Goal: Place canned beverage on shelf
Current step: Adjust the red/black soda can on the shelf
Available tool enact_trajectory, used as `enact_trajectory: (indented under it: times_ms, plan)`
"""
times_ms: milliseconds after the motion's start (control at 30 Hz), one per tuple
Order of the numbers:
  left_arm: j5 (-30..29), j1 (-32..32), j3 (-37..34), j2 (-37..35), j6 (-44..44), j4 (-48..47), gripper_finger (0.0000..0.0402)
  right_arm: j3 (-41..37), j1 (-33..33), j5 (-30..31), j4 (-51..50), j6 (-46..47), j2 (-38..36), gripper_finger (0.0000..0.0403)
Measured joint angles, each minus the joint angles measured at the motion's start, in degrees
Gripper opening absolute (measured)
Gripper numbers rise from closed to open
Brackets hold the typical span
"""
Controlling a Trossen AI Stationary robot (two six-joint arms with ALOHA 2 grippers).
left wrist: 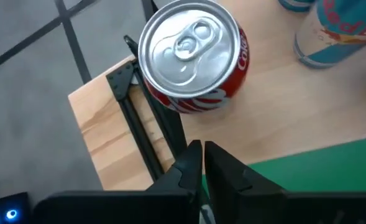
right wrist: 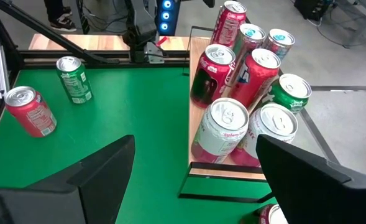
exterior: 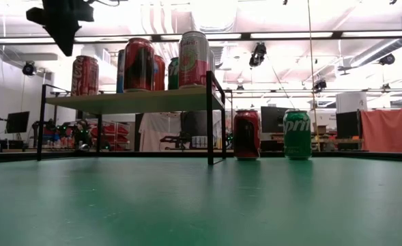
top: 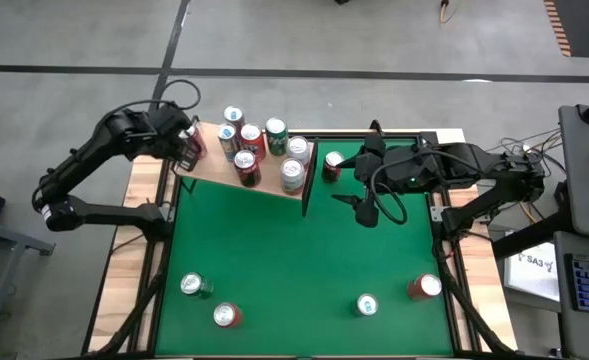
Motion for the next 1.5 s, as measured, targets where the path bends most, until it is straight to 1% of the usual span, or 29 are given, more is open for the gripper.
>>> enact_trajectory:
  times_ms: [200, 600, 800, 933, 1000, 1100, 1500]
  plan:
    - [-0.3, 0.0, -2.1, 0.3, 0.7, 4.5, 0.0001, 0.0, 0.0, 0.0, 0.0, -0.2, 0.0, 0.0327]
    - [-4.7, 0.1, -2.1, 0.5, 1.9, 7.3, 0.0000, 0.0, 0.0, 0.0, -1.0, -0.5, 0.0, 0.0327]
    - [-4.8, 0.2, -2.1, 1.0, 3.4, 8.8, 0.0000, 0.0, 0.0, 0.0, -1.1, -0.4, 0.0, 0.0327]
    - [-3.7, 0.1, -0.1, 0.9, 4.3, 5.1, 0.0000, 0.0, 0.0, 0.0, -1.1, -0.4, 0.0, 0.0327]
    - [-0.8, 0.1, 1.1, 0.7, 4.7, 2.0, 0.0000, 0.0, 0.0, 0.0, -1.2, -0.2, 0.0, 0.0327]
    - [2.4, 0.1, 1.4, 0.5, 5.5, 0.7, 0.0000, 0.0, 0.0, 0.0, -1.3, -0.2, 0.0, 0.0327]
    - [3.0, 0.1, -0.5, 3.6, 5.6, 5.8, 0.0000, 0.0, 0.0, 0.0, -1.3, -0.3, 0.0, 0.0327]
